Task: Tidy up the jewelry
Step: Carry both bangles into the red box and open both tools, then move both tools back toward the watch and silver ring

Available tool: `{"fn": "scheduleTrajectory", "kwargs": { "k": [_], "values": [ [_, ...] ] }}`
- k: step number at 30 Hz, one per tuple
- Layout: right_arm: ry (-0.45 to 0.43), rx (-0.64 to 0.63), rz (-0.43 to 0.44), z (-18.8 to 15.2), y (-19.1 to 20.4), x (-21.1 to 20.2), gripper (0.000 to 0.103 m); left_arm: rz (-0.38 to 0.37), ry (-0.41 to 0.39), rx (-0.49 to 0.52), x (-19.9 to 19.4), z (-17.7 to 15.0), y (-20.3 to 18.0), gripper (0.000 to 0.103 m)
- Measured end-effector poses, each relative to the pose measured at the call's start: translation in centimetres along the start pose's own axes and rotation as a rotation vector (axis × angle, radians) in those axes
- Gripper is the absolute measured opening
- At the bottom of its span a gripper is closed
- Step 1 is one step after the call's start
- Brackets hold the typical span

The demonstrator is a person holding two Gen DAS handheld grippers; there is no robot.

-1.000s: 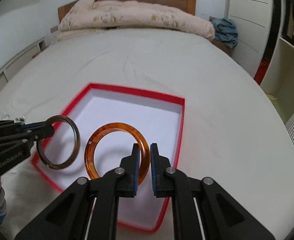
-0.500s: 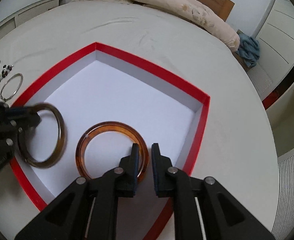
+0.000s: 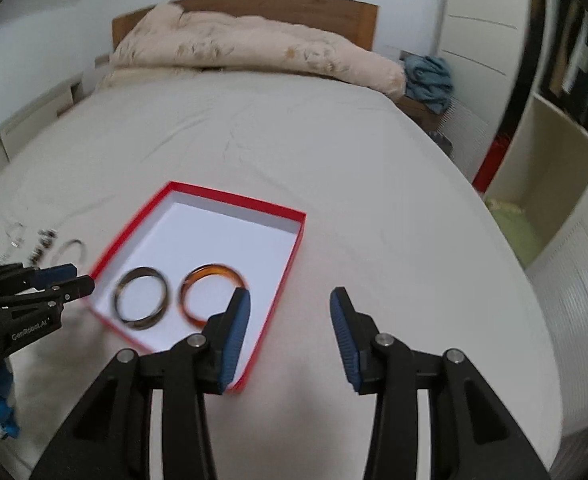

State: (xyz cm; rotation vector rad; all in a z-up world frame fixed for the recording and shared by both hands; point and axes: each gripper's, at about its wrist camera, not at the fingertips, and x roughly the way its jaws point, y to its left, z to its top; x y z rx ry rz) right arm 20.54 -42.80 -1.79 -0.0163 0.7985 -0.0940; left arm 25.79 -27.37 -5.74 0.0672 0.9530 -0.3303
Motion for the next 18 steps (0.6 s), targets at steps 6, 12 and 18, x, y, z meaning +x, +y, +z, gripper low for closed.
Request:
{"fn": "scheduleTrajectory", "kwargs": {
  "k": [6,12,18],
  "values": [
    [-0.025,0.070,0.096,-3.0,3.4,-5.2,0.040,0.094,-0.026,0.031,-4.7,-2.5,4.9,0.042],
    [-0.033,0.075,0.189,-5.9,8.8,-8.4,0.040,0.184,-0.042,-0.008,-9.7,-7.3,12.2,0.049],
    [-0.037,0.031,0.268,-7.6,14.3,-10.3,0.040,0.249,-0.043,-0.094,-13.2,-11.6,18.1,0.049]
  ]
}}
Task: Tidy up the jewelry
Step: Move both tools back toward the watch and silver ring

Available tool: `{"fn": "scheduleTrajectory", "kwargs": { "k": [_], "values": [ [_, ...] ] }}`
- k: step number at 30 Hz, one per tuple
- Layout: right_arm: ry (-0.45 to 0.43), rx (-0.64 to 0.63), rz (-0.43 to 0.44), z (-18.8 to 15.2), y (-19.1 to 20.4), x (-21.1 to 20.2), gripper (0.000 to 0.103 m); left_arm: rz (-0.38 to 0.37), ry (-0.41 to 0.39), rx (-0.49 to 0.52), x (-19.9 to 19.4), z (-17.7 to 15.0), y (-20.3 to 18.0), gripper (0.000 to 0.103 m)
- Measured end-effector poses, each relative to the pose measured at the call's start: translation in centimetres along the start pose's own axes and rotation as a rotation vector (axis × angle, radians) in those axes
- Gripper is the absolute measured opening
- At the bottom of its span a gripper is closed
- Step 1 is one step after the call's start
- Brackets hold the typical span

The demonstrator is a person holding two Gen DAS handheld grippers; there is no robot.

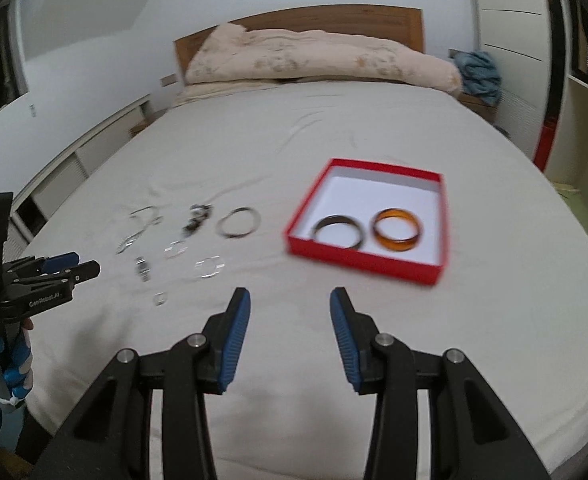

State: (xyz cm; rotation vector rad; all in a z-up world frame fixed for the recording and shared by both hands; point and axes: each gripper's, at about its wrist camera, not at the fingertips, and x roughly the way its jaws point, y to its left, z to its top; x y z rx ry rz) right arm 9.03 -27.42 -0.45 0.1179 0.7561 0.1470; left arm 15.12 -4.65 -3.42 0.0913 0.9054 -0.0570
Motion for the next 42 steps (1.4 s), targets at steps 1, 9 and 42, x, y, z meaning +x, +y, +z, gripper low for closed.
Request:
{"fn": "scheduleTrajectory", "kwargs": {
  "k": [1,9,42],
  "values": [
    [-0.001,-0.003,0.011,-0.3,0.8,0.0,0.040,0.012,-0.001,-0.014,-0.3,-0.5,1.1,0.049],
    [0.005,-0.030,0.080,-1.9,5.3,0.5,0.040,0.074,-0.021,-0.109,-1.9,-3.0,6.4,0.051],
    [0.208,-0.203,0.316,-4.3,13.9,16.7,0.035,-0.106,0.159,-0.129,14.3,1.6,3.1,0.051]
  ]
}}
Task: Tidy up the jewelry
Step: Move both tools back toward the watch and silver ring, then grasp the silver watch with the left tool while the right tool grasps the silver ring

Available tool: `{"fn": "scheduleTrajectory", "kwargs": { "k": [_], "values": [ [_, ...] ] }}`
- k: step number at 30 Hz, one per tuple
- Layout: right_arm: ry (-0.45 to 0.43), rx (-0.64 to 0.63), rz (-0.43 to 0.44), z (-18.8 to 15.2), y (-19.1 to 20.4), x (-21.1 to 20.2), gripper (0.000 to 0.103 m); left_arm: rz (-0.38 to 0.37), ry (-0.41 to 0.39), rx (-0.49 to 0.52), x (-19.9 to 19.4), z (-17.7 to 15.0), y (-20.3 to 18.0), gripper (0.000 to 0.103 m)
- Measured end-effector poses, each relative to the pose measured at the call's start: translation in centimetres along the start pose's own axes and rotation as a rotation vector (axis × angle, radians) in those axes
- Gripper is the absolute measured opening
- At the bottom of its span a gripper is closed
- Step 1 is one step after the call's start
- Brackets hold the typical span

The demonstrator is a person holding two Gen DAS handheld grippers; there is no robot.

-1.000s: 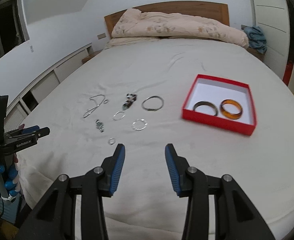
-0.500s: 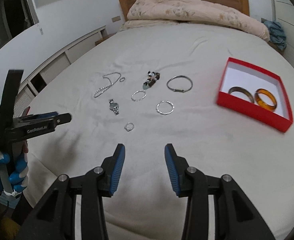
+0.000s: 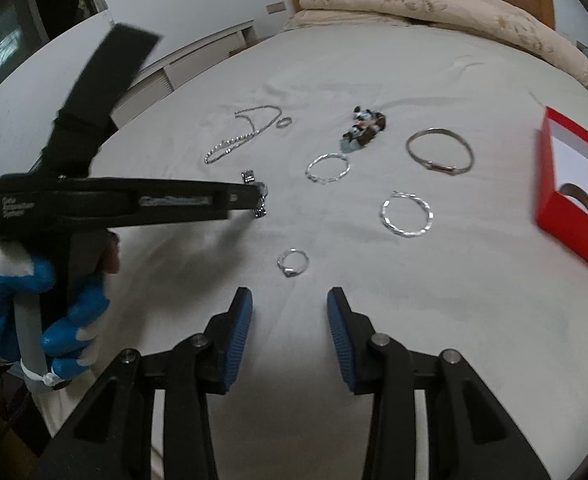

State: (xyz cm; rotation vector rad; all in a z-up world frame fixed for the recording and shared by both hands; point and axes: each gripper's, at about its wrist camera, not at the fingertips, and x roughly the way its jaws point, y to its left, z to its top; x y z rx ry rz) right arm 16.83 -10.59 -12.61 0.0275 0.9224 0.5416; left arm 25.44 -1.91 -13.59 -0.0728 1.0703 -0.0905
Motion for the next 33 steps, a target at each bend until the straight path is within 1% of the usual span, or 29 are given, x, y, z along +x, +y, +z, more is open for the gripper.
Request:
{"fn": "scheduleTrajectory", "kwargs": {
  "k": [2,5,7,8,9,10,12,15,21,28,33],
  "values": [
    [0.007,-0.012,0.009,0.3,0.0,0.8,0.033,-0.003,0.006,0.016,0.7,0.2,-0.2,0.051],
    [0.015,-0.029,0.011,0.8,0.0,2.0,0.030,0.004,-0.004,0.042,1.0,0.3,-0.5,0.048],
    [0.012,-0.037,0.008,1.2,0.1,2.7,0.029,0.002,-0.012,0.050,0.9,0.2,-0.2,0.041],
    [0.009,-0.041,0.005,1.4,0.1,2.9,0.028,0.000,-0.014,0.051,0.8,0.3,0.2,0.035],
    [0.007,-0.044,0.003,1.6,0.2,3.2,0.025,0.000,-0.016,0.048,0.8,0.3,0.5,0.027],
    [0.009,-0.050,-0.001,1.8,0.2,3.5,0.019,-0.001,-0.017,0.044,0.7,0.3,0.8,0.024],
    [0.017,-0.054,-0.002,1.9,0.2,4.0,0.019,-0.013,-0.017,0.042,0.6,0.3,1.3,0.024],
    [0.022,-0.052,0.004,1.9,0.0,3.8,0.019,-0.002,-0.024,0.058,0.1,0.0,1.3,0.024],
    [0.004,-0.031,0.004,1.8,0.0,1.7,0.019,0.001,-0.044,0.060,-1.4,-0.4,1.3,0.024],
    [-0.062,0.004,-0.032,1.3,-0.9,-3.0,0.019,-0.024,-0.086,0.092,-3.8,-0.1,-1.6,0.024],
    [-0.111,0.036,-0.095,1.1,-3.5,-7.1,0.019,-0.077,-0.100,0.136,-4.9,0.4,-5.3,0.024]
  ]
}}
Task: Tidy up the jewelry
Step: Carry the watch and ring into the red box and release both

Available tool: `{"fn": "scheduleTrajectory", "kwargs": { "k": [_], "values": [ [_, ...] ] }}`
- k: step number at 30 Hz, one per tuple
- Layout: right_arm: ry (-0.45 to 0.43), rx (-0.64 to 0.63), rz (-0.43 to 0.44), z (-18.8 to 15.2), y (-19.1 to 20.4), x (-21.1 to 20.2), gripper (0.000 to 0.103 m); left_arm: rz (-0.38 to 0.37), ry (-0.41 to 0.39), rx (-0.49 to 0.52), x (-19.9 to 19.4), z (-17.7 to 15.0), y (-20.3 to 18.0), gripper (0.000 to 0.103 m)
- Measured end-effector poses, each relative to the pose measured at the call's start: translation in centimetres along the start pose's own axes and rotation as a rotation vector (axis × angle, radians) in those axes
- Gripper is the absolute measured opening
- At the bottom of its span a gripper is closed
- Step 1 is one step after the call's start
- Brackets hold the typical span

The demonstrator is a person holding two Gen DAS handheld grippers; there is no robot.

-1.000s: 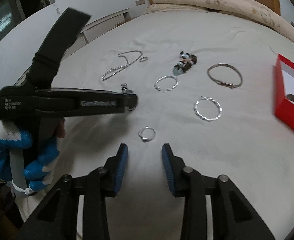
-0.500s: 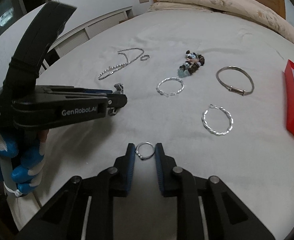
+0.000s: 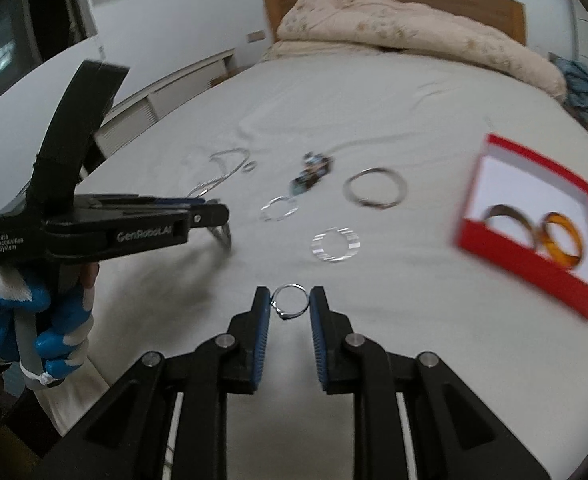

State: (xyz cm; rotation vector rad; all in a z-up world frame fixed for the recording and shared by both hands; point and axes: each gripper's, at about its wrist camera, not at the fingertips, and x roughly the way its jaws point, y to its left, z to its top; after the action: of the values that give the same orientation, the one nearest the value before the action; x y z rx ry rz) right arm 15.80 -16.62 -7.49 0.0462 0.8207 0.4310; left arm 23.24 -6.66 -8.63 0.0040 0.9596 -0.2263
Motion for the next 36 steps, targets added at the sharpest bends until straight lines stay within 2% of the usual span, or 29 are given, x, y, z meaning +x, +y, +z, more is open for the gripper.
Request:
{"fn": "scheduleTrajectory", "kwargs": {
  "k": [4,9,13,19,22,23,24,29,36],
  "values": [
    [-0.038,0.036,-0.060,0.8,-4.0,-2.5,0.019,-0.058,-0.008,0.045,0.2,1.6,-4.1,0.024],
    [-0.070,0.085,-0.157,2.0,-11.0,-5.0,0.019,-0.121,-0.009,0.103,1.9,4.5,-9.8,0.024],
    [-0.085,0.118,-0.217,3.5,-16.4,-5.3,0.019,-0.163,-0.013,0.158,4.0,7.1,-14.6,0.024],
    [-0.051,0.130,-0.257,7.1,-23.9,-2.3,0.019,-0.172,-0.005,0.230,9.0,11.5,-21.0,0.022],
    [-0.025,0.129,-0.255,8.5,-26.9,-0.1,0.019,-0.161,0.012,0.245,11.4,12.9,-22.8,0.021],
    [-0.015,0.127,-0.256,8.9,-27.7,0.7,0.019,-0.156,0.020,0.248,12.3,13.2,-23.1,0.016],
    [-0.004,0.123,-0.260,9.2,-28.3,1.4,0.019,-0.153,0.030,0.251,13.2,13.5,-23.3,0.008],
    [0.080,0.106,-0.254,9.9,-30.3,4.9,0.019,-0.136,0.081,0.258,16.9,14.1,-24.0,0.008],
    [0.191,0.050,-0.270,9.3,-30.6,7.0,0.020,-0.120,0.071,0.279,17.7,13.7,-24.5,0.010]
  ]
}}
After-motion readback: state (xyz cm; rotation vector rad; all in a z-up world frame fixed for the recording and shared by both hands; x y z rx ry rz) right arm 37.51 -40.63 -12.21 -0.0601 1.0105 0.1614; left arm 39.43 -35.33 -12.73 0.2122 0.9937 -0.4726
